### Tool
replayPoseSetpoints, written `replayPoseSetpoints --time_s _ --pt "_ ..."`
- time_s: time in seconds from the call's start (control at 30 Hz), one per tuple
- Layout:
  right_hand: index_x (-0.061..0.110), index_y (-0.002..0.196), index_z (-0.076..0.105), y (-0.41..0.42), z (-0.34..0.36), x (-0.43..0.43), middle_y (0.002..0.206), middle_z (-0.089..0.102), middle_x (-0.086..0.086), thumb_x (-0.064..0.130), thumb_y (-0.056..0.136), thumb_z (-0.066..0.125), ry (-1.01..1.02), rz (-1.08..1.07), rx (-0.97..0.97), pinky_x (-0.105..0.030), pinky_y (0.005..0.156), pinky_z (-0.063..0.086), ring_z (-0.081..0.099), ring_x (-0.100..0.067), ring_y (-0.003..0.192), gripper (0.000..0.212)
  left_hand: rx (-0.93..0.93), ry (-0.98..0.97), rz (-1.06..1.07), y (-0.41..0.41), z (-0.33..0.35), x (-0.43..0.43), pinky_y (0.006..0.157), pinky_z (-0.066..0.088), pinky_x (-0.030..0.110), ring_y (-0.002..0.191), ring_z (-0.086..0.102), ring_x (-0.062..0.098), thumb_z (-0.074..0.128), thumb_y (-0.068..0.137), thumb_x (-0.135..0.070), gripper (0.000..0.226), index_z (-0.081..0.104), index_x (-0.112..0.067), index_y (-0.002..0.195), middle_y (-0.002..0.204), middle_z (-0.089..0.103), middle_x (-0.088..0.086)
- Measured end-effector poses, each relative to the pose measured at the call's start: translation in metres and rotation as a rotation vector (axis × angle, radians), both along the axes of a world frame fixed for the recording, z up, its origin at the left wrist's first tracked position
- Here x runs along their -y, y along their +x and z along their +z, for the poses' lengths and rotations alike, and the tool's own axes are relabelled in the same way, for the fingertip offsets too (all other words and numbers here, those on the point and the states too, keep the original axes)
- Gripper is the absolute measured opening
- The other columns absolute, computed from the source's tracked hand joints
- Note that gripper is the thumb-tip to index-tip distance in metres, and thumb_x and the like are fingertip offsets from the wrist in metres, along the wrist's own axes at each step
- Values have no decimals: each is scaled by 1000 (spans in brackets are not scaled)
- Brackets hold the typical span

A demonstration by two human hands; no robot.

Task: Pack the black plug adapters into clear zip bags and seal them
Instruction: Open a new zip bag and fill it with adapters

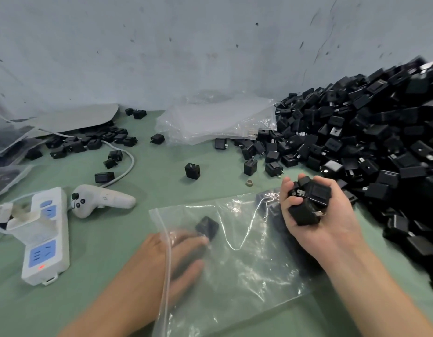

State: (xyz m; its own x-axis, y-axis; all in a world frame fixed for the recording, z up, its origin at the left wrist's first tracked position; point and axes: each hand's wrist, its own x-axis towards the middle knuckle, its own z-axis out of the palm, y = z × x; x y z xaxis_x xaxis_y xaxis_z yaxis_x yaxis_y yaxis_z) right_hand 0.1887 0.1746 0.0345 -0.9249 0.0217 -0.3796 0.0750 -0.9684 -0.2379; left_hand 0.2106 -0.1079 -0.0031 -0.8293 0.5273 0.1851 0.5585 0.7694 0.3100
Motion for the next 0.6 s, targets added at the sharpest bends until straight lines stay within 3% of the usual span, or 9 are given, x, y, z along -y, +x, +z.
replayPoseSetpoints --time_s 0.07,0.17,0.27,0.37,0.53,0.6 --pt "13 93 64 1 -1 0 103 65 -10 25 88 61 -2 4 6 -20 45 46 66 -19 69 13 -7 -11 -10 -5 -1 -3 101 38 19 115 51 3 40 94 -58 43 51 -44 133 137 47 -27" --pt "14 94 64 0 -1 0 103 66 -10 25 88 61 -7 2 -2 -19 47 46 66 -19 70 13 -60 -7 -50 -11 -1 -11 96 42 18 115 52 2 45 95 -48 41 57 -32 130 135 54 -17" --pt "14 93 64 -1 -1 1 103 66 -9 25 89 60 -8 14 -8 -19 46 46 66 -18 70 12 -71 55 -49 -19 -4 -16 104 42 23 128 47 -2 45 93 -43 39 61 -29 126 136 56 -16" --pt "14 92 64 -2 -4 2 104 65 -9 26 89 59 2 37 7 -19 46 46 66 -18 69 12 -72 32 -77 -29 -8 -26 111 42 31 133 47 6 44 94 -40 43 64 -21 126 135 60 -8" --pt "17 100 62 -4 -8 0 105 66 -8 27 90 59 0 51 12 -20 45 47 65 -18 69 14 -48 30 -137 -38 -9 -39 113 23 9 136 41 6 46 96 -34 38 65 -19 126 138 53 -7" --pt "17 101 63 -4 -9 -2 105 67 -8 27 90 59 0 54 15 -20 45 46 65 -17 70 15 -23 29 -147 -38 -4 -40 111 36 22 128 48 9 48 98 -32 30 67 -21 118 131 56 -10"
